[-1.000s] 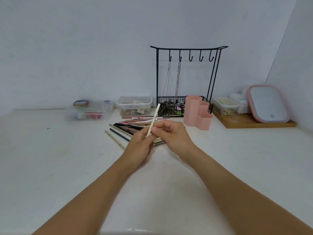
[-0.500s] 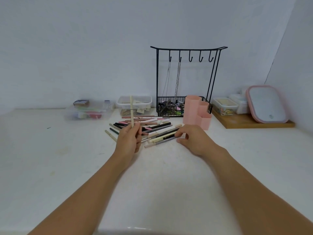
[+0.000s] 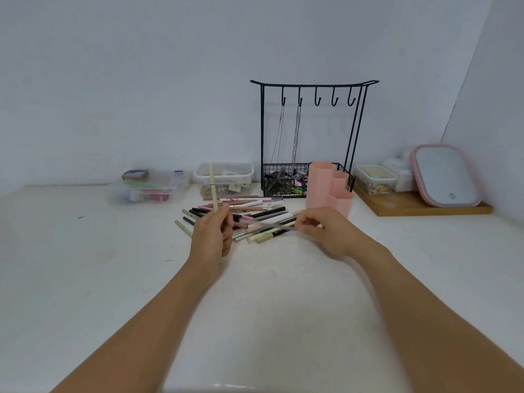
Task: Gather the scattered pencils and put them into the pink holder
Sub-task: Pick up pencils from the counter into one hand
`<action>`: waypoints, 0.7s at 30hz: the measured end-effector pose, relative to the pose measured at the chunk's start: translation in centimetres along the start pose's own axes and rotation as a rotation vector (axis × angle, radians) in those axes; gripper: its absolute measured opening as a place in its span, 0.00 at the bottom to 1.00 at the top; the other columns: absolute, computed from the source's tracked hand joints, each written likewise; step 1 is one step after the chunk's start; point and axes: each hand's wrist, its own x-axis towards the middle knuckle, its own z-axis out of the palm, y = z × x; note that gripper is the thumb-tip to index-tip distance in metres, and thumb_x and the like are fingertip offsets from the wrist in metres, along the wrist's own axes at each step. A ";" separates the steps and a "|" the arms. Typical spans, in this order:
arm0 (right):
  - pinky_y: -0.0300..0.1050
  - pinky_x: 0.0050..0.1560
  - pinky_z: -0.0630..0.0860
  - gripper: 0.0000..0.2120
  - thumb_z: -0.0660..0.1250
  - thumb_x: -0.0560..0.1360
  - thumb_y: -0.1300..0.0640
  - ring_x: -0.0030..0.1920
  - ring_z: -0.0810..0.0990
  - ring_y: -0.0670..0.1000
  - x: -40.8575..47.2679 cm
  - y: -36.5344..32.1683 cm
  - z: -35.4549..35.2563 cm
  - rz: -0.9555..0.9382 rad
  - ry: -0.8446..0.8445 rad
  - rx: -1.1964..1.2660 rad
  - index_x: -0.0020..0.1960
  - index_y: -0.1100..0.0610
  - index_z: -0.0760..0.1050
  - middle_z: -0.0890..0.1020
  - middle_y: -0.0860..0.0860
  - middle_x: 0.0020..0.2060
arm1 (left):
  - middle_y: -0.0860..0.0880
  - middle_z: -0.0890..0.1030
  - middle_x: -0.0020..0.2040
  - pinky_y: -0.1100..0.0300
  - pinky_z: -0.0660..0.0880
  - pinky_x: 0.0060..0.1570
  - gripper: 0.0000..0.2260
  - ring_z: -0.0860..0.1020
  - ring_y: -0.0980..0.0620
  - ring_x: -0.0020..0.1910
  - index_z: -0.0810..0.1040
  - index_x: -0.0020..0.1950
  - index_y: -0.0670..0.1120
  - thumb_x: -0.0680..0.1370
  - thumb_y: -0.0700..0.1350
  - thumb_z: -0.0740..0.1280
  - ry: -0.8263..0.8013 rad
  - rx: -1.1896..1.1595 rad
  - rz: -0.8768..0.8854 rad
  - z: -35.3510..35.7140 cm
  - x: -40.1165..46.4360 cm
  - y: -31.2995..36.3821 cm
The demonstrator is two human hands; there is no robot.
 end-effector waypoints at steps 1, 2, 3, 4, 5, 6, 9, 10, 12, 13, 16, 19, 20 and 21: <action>0.36 0.39 0.71 0.07 0.66 0.79 0.63 0.37 0.72 0.46 -0.1 -0.6 -0.2 0.027 0.050 0.124 0.44 0.54 0.80 0.79 0.49 0.37 | 0.53 0.66 0.21 0.59 0.48 0.27 0.18 0.58 0.56 0.21 0.68 0.36 0.45 0.85 0.46 0.59 0.012 -0.009 0.009 0.0 0.0 0.1; 0.36 0.38 0.71 0.06 0.66 0.79 0.63 0.36 0.73 0.46 -0.1 -1.4 -0.3 0.046 0.107 0.292 0.46 0.56 0.80 0.78 0.50 0.36 | 0.53 0.65 0.22 0.59 0.49 0.27 0.17 0.58 0.56 0.21 0.68 0.35 0.45 0.84 0.45 0.59 0.019 -0.020 0.016 0.0 0.0 0.1; 0.35 0.38 0.72 0.06 0.65 0.80 0.63 0.36 0.74 0.45 -0.2 -2.5 -0.1 0.061 0.153 0.492 0.47 0.57 0.80 0.78 0.50 0.36 | 0.52 0.64 0.23 0.60 0.50 0.27 0.16 0.58 0.56 0.23 0.70 0.36 0.45 0.84 0.45 0.60 0.019 -0.030 0.021 0.1 0.0 0.0; 0.36 0.38 0.73 0.05 0.65 0.80 0.64 0.36 0.75 0.45 -0.3 -3.7 0.3 0.082 0.172 0.711 0.48 0.58 0.79 0.79 0.50 0.36 | 0.52 0.64 0.25 0.61 0.51 0.25 0.15 0.58 0.55 0.24 0.71 0.37 0.46 0.84 0.46 0.61 0.016 -0.039 0.022 0.2 0.0 0.0; 0.36 0.39 0.74 0.05 0.64 0.80 0.64 0.36 0.75 0.45 -0.5 -5.1 1.0 0.108 0.163 0.917 0.49 0.60 0.79 0.79 0.50 0.36 | 0.53 0.65 0.25 0.63 0.53 0.25 0.13 0.59 0.55 0.25 0.73 0.39 0.46 0.84 0.47 0.63 0.007 -0.047 0.022 0.3 0.1 -0.2; 0.37 0.38 0.73 0.05 0.64 0.80 0.64 0.36 0.76 0.45 -0.6 -6.3 1.9 0.133 0.138 1.078 0.50 0.60 0.78 0.79 0.51 0.36 | 0.54 0.65 0.25 0.63 0.54 0.25 0.12 0.59 0.55 0.25 0.74 0.42 0.46 0.83 0.48 0.64 -0.008 -0.051 0.021 0.4 0.1 -0.4; 0.38 0.35 0.69 0.06 0.63 0.80 0.63 0.35 0.75 0.45 -1.0 -8.7 5.2 0.197 0.051 1.315 0.47 0.59 0.78 0.78 0.50 0.36 | 0.54 0.65 0.27 0.64 0.59 0.26 0.10 0.60 0.55 0.27 0.73 0.48 0.45 0.83 0.50 0.64 -0.063 -0.071 0.040 1.0 0.2 -0.9; 0.37 0.34 0.68 0.06 0.64 0.80 0.62 0.35 0.75 0.44 -1.0 -8.8 6.2 0.222 0.034 1.329 0.47 0.58 0.78 0.79 0.50 0.36 | 0.53 0.65 0.28 0.64 0.61 0.27 0.10 0.61 0.55 0.27 0.72 0.48 0.45 0.83 0.50 0.64 -0.089 -0.088 0.058 1.2 0.1 -1.0; 0.36 0.33 0.68 0.07 0.64 0.80 0.61 0.35 0.74 0.45 -1.1 -8.6 7.5 0.246 0.016 1.266 0.46 0.59 0.79 0.79 0.51 0.36 | 0.52 0.70 0.29 0.62 0.64 0.29 0.10 0.65 0.55 0.28 0.72 0.45 0.46 0.80 0.51 0.67 -0.135 -0.093 0.095 1.5 0.0 -1.2; 0.36 0.33 0.68 0.06 0.64 0.80 0.61 0.36 0.74 0.46 -1.3 -8.6 7.9 0.249 0.009 1.221 0.46 0.60 0.79 0.79 0.51 0.36 | 0.51 0.72 0.30 0.59 0.66 0.31 0.11 0.68 0.54 0.28 0.73 0.45 0.46 0.78 0.52 0.68 -0.143 -0.077 0.104 1.5 0.0 -1.2; 0.37 0.34 0.71 0.05 0.65 0.80 0.64 0.35 0.73 0.47 -1.4 -8.3 8.7 0.250 0.021 1.131 0.50 0.64 0.79 0.79 0.53 0.36 | 0.43 0.74 0.34 0.54 0.70 0.32 0.12 0.71 0.48 0.30 0.73 0.47 0.46 0.78 0.53 0.71 -0.117 -0.014 0.106 1.3 0.0 -1.5; 0.41 0.36 0.76 0.04 0.66 0.79 0.66 0.34 0.77 0.48 -1.5 -8.3 9.0 0.232 0.044 0.987 0.48 0.64 0.80 0.80 0.54 0.34 | 0.51 0.74 0.34 0.58 0.71 0.32 0.10 0.72 0.52 0.32 0.73 0.45 0.47 0.84 0.50 0.64 -0.075 0.105 0.134 1.4 0.2 -2.0; 0.42 0.36 0.78 0.04 0.67 0.78 0.66 0.33 0.78 0.49 -1.5 -8.3 9.0 0.223 0.045 0.928 0.46 0.63 0.80 0.80 0.55 0.34 | 0.52 0.74 0.35 0.61 0.71 0.33 0.11 0.73 0.54 0.33 0.73 0.44 0.47 0.85 0.49 0.62 -0.053 0.165 0.141 1.5 0.2 -2.1; 0.42 0.36 0.79 0.03 0.68 0.77 0.67 0.33 0.79 0.49 -1.5 -8.4 8.9 0.214 0.047 0.872 0.45 0.62 0.80 0.81 0.55 0.34 | 0.52 0.74 0.35 0.61 0.72 0.35 0.11 0.73 0.54 0.34 0.73 0.44 0.48 0.85 0.48 0.60 -0.043 0.206 0.148 1.5 0.1 -2.0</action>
